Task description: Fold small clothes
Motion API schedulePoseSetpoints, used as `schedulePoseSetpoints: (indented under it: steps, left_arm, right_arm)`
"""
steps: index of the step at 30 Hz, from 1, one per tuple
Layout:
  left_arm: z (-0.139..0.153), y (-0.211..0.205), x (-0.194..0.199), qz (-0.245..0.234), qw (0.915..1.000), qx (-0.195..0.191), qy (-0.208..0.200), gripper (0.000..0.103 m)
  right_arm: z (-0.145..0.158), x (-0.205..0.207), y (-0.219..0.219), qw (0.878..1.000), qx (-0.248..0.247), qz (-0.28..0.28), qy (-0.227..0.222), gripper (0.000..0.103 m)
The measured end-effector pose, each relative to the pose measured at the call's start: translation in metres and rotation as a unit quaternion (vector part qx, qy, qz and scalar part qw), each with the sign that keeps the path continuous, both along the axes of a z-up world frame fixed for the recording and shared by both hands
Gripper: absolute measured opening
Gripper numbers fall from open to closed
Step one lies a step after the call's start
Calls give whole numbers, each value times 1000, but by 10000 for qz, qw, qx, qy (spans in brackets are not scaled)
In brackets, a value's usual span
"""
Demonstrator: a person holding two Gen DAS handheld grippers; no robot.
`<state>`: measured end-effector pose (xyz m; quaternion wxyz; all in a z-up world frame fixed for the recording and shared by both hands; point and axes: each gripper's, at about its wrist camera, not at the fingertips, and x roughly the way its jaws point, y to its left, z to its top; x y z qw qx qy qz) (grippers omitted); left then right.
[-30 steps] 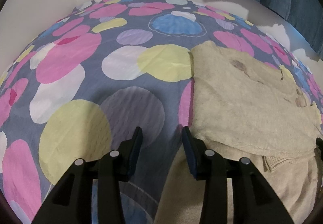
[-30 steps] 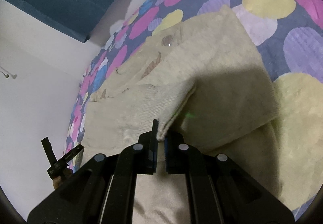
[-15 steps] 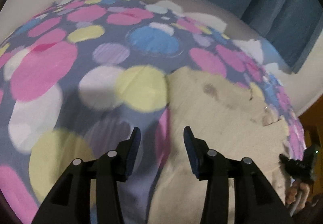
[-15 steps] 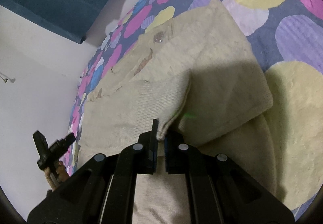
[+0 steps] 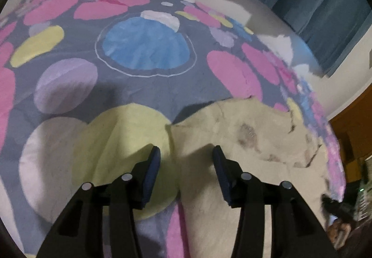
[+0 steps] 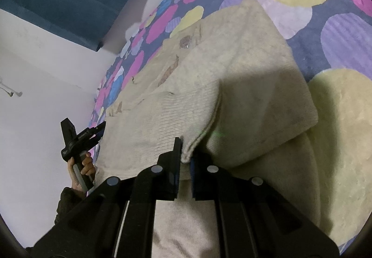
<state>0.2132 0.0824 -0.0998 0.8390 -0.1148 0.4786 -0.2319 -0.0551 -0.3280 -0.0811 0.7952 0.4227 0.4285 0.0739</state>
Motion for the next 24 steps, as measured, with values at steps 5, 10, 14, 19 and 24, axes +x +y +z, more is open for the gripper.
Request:
schedulePoseSetpoints:
  steps: [5,10,14,19,24]
  left_arm:
    - [-3,13,9,102,9979,-621,159,47]
    - [-9,25,19,183,9910,-1263,396,47]
    - [-9,25,17,183,9917,-1202,417,35]
    - [-7,14,10,-9,9944,-1009,309,35]
    - [-10,12,9,93,9968,-734,289,5]
  right_arm:
    - [-2,-1,-2,9999,111,-19,-34,7]
    - [-2,-1,-2,9999,113,-20,-46,7]
    - [-2,-2,-3,9999,147,-28,-58,8]
    - [-2,-3,-4,9999,151,-34,-68,8]
    - [-1,-3,-5,9998,166,-42,-84,8]
